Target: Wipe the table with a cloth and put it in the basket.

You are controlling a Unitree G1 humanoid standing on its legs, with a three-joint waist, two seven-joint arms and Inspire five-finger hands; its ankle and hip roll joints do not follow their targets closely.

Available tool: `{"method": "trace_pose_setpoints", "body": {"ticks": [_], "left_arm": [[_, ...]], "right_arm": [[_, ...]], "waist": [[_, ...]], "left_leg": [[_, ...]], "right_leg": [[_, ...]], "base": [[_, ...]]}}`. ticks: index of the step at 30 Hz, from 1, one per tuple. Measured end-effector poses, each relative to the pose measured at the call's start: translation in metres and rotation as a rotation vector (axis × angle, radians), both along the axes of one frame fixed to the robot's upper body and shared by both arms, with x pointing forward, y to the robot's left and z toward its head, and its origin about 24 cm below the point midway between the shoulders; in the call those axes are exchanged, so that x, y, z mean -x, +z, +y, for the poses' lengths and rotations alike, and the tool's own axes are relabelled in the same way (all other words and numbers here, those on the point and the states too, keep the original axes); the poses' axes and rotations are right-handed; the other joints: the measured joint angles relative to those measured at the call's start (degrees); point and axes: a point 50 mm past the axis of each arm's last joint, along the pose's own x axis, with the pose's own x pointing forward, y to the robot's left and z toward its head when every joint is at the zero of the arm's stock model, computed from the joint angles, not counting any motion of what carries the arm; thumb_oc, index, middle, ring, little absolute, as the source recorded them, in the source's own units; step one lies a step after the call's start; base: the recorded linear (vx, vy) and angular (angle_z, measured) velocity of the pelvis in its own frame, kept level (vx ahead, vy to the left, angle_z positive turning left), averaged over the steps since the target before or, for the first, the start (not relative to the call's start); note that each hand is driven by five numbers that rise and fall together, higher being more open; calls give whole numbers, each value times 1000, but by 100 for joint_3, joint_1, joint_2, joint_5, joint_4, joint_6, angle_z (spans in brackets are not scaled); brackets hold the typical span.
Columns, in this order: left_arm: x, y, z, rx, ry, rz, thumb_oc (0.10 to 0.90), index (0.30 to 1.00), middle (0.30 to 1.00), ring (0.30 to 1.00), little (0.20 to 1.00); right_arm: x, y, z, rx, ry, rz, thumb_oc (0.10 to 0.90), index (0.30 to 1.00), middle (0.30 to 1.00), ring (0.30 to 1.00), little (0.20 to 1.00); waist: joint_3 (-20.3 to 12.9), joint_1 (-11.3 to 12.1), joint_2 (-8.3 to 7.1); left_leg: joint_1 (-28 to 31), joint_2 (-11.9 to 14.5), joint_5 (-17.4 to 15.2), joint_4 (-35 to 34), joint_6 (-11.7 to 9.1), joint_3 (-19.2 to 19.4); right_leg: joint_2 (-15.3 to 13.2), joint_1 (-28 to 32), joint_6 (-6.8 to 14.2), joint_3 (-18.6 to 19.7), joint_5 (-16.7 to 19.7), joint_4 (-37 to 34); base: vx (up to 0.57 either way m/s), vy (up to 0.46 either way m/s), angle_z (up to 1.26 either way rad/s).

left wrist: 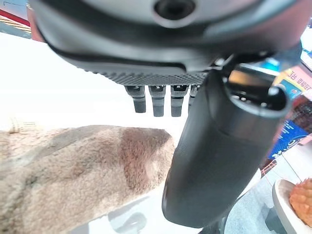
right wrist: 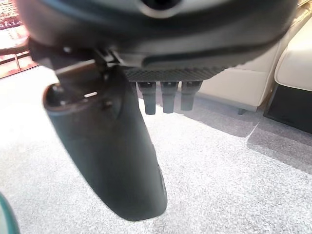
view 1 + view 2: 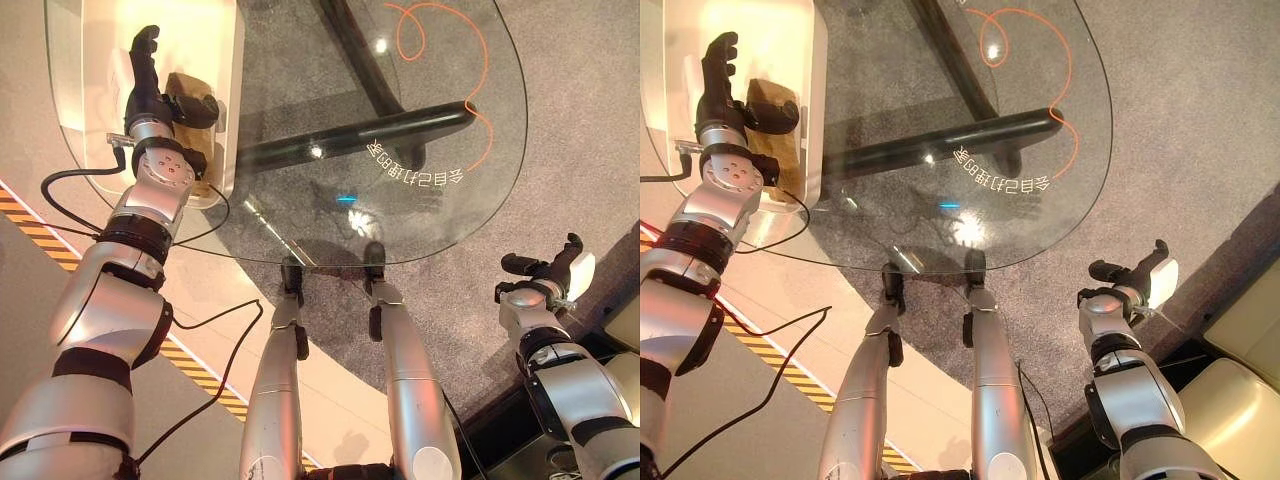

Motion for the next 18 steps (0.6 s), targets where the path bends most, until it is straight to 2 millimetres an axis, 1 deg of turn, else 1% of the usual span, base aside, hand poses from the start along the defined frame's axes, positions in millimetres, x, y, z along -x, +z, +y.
{"method": "trace_pose_setpoints", "body": {"ticks": [7, 10, 12, 15, 16, 18], "left_arm": [[0, 2, -1, 3, -7, -16, 800, 900, 900, 900, 900], [1, 3, -2, 26, -22, -38, 800, 900, 900, 900, 900], [3, 1, -3, 52, -41, -81, 800, 900, 900, 900, 900], [6, 6, -4, 74, -69, -147, 800, 900, 900, 900, 900], [9, 8, -3, 103, -87, -186, 800, 900, 900, 900, 900], [13, 11, -1, 114, -95, -234, 800, 900, 900, 900, 900]], "right_arm": [[0, -1, 0, 1, 3, 3, 800, 900, 900, 900, 900], [2, -5, 2, -7, 13, 15, 800, 900, 900, 900, 900], [4, -13, 4, -30, 49, 43, 800, 900, 900, 900, 900], [9, -25, 6, -58, 82, 84, 800, 900, 900, 900, 900], [12, -31, 7, -71, 94, 106, 800, 900, 900, 900, 900], [22, -44, 5, -88, 102, 154, 800, 900, 900, 900, 900]], "waist": [[0, 0, 0], [0, 2, 0], [0, 4, -1], [-1, 46, -2], [-2, 51, -4], [-3, 96, -6]], "left_leg": [[7, 0, 1, 11, 0, -7], [98, -1, 1, 12, 0, -29], [302, 2, 0, -22, 0, -43], [619, 6, 4, -123, -4, -60], [763, 17, 7, -182, -8, -61], [1119, 61, 37, -337, -13, -63]], "right_leg": [[1, 18, -1, -6, 1, 1], [1, 126, -1, -22, 1, 0], [4, 327, -1, -31, 0, -27], [7, 643, 10, -40, -8, -109], [18, 792, 43, -41, -30, -176], [62, 1171, 35, -56, 17, -383]], "base": [[-6, -24, 1], [-11, -42, 3], [-9, -45, 2], [2, -76, 2], [16, -57, -2], [13, -62, -4]]}}
